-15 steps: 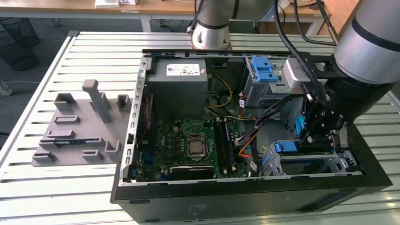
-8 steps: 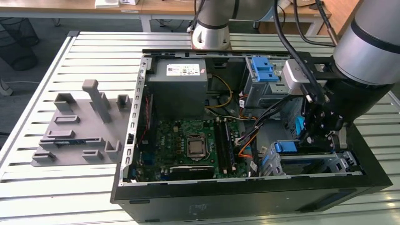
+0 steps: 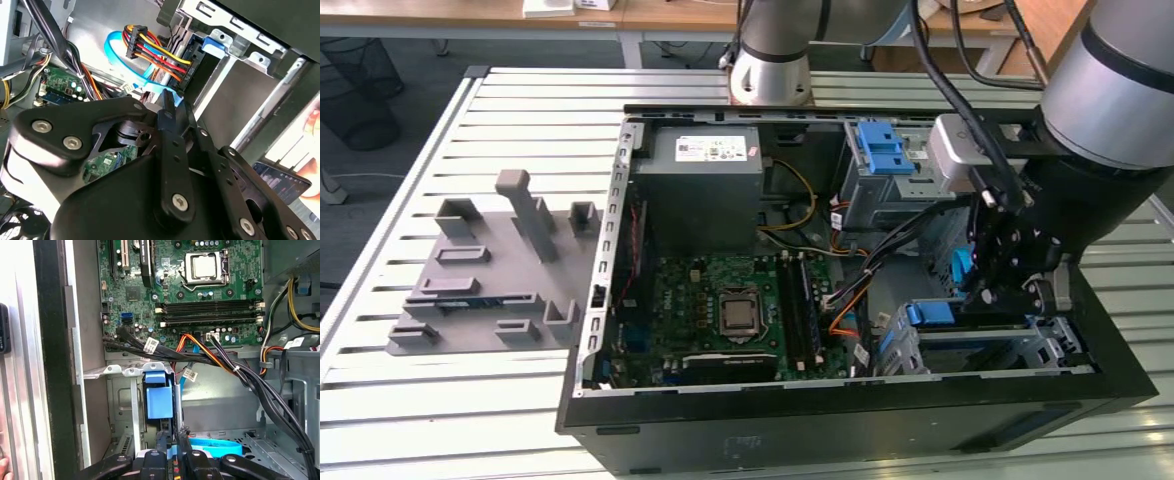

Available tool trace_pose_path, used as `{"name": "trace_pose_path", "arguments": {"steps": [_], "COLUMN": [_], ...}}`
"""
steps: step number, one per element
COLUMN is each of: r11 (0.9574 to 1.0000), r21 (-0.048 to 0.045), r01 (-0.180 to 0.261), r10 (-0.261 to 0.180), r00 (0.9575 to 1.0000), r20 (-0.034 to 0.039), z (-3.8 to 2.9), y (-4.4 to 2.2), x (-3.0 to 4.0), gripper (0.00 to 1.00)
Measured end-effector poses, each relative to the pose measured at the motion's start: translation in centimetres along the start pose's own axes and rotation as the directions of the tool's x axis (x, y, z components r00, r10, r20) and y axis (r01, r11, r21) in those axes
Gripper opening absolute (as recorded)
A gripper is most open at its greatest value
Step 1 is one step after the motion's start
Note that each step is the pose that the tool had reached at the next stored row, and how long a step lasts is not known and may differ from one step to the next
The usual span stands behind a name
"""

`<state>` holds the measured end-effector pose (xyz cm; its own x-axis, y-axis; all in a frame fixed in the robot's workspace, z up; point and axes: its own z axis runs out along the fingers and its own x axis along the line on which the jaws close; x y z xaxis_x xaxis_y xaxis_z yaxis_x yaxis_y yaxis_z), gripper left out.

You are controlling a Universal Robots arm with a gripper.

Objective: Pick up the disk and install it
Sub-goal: 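Insert the second disk wire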

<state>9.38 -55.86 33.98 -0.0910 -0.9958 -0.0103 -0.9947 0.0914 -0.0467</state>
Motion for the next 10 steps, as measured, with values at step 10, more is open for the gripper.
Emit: {"name": "trace_pose_path", "arguments": {"steps": [10], "r11": [1.0], "r21": [0.0], "r01": [0.0], "r10": [0.0], "r00": [1.0], "r20": [0.0001], "z": [-0.87], "y": [-0.04], "x": [-0.02], "gripper": [0.11]}}
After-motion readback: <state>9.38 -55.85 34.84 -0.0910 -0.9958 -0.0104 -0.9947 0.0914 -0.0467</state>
